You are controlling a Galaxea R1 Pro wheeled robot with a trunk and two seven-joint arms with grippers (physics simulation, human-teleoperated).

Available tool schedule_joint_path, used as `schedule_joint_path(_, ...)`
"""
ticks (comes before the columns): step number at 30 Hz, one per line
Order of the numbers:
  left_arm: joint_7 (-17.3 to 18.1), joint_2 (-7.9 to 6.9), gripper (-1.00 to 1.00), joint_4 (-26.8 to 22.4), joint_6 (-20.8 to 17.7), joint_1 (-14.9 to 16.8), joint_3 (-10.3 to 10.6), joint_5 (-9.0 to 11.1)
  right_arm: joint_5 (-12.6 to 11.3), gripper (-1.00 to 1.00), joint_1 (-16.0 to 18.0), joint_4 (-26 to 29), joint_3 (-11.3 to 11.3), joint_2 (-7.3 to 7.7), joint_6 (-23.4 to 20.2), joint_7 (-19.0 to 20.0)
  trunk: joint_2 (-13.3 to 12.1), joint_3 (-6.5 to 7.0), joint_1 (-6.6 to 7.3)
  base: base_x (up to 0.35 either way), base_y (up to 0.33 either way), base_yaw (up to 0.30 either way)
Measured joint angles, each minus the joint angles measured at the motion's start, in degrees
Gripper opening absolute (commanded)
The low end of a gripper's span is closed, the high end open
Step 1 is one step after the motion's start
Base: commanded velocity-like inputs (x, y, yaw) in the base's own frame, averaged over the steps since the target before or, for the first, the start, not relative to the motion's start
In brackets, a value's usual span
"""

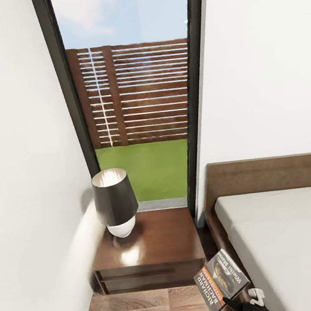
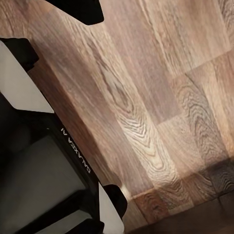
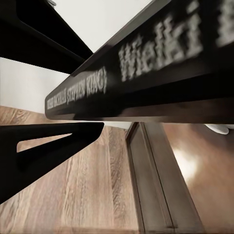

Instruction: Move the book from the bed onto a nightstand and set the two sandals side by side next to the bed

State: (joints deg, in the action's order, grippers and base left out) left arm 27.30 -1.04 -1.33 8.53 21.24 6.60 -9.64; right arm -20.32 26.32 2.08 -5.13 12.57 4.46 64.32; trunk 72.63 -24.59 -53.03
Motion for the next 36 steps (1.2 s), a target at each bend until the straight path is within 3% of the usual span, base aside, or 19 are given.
schedule_joint_path(8, 0.0, 0.00, 1.00, 0.0, 0.0, 0.0, 0.0, 0.0, 0.0, -1.00, 0.0, 0.0, 0.1, -0.08, 0.0, -0.1, 0.0, 0.00, 0.00, 0.002, 0.000, -0.011)
schedule_joint_path(14, 0.0, 0.00, 1.00, 0.0, 0.0, 0.0, 0.0, 0.0, 0.0, -1.00, 0.0, 0.0, 0.1, -0.09, 0.0, -0.1, 0.0, 0.00, 0.03, 0.224, 0.000, 0.000)
schedule_joint_path(18, 0.5, -0.20, 1.00, 0.0, 3.0, 0.0, -0.1, 0.0, 0.0, -1.00, 0.0, 0.0, 0.0, -0.11, 0.0, -0.2, 0.0, 0.00, 0.01, 0.093, 0.000, 0.000)
schedule_joint_path(22, 3.8, -0.36, 1.00, 0.1, 9.5, 0.0, -0.1, 0.0, 0.0, -1.00, 0.0, 0.0, 0.1, -0.16, 0.0, -0.2, 0.0, 0.00, 0.00, 0.016, 0.000, 0.000)
schedule_joint_path(26, 8.7, -0.73, 1.00, -0.1, 13.3, 0.0, -0.3, 0.0, 0.0, -1.00, 0.0, 0.0, 0.1, -0.11, 0.0, -0.2, 0.0, 0.00, 0.00, 0.003, 0.000, 0.000)
schedule_joint_path(30, 12.2, -0.83, 1.00, -0.4, 14.1, 0.0, -0.5, 0.1, 0.0, -1.00, 0.0, 0.0, 0.0, -0.09, 0.0, -0.1, 0.0, 0.00, 0.00, 0.000, 0.000, 0.000)
schedule_joint_path(36, 13.4, -0.56, 1.00, -0.9, 13.4, 0.7, -0.6, 0.1, 0.0, -1.00, 0.0, 0.0, 0.1, -0.01, 0.0, 0.1, 0.0, 0.00, 0.00, 0.000, 0.000, 0.000)
